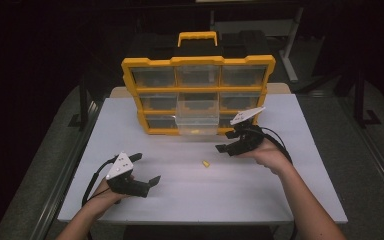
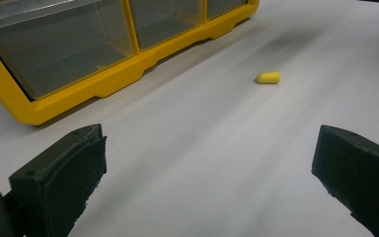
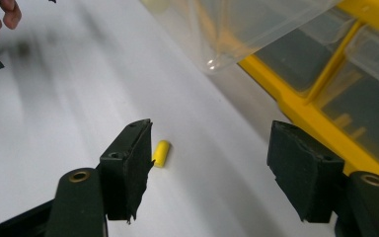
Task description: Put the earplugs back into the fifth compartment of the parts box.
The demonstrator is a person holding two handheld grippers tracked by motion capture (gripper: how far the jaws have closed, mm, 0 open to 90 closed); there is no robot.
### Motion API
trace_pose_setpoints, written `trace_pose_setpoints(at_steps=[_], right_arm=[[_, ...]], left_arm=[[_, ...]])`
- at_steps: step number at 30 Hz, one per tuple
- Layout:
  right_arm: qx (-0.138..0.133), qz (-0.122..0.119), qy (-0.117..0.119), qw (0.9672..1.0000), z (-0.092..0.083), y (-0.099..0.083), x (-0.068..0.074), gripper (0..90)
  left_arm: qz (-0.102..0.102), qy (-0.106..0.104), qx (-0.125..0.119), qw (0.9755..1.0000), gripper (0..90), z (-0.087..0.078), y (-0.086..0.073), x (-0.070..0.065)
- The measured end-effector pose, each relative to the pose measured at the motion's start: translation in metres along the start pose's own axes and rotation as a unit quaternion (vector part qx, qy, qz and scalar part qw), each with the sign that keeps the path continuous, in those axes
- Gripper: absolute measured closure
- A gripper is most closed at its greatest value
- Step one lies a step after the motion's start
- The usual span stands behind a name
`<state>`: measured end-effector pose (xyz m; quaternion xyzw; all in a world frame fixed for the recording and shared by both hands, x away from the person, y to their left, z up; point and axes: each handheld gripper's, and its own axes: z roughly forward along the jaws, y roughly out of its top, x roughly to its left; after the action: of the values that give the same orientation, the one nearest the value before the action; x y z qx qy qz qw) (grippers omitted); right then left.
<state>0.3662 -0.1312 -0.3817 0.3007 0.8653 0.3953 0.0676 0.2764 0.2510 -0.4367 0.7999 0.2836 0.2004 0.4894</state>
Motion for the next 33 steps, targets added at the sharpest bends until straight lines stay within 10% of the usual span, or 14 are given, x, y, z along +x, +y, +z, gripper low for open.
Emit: trace_pose_setpoints(at_steps=[33], right_arm=[[0.014, -0.004, 0.017, 0.9997, 0.054, -0.028, 0.021, 51.3]], left_arm=[[0.005, -0.002, 0.000, 1.0000, 0.0, 0.000, 0.000, -0.001]])
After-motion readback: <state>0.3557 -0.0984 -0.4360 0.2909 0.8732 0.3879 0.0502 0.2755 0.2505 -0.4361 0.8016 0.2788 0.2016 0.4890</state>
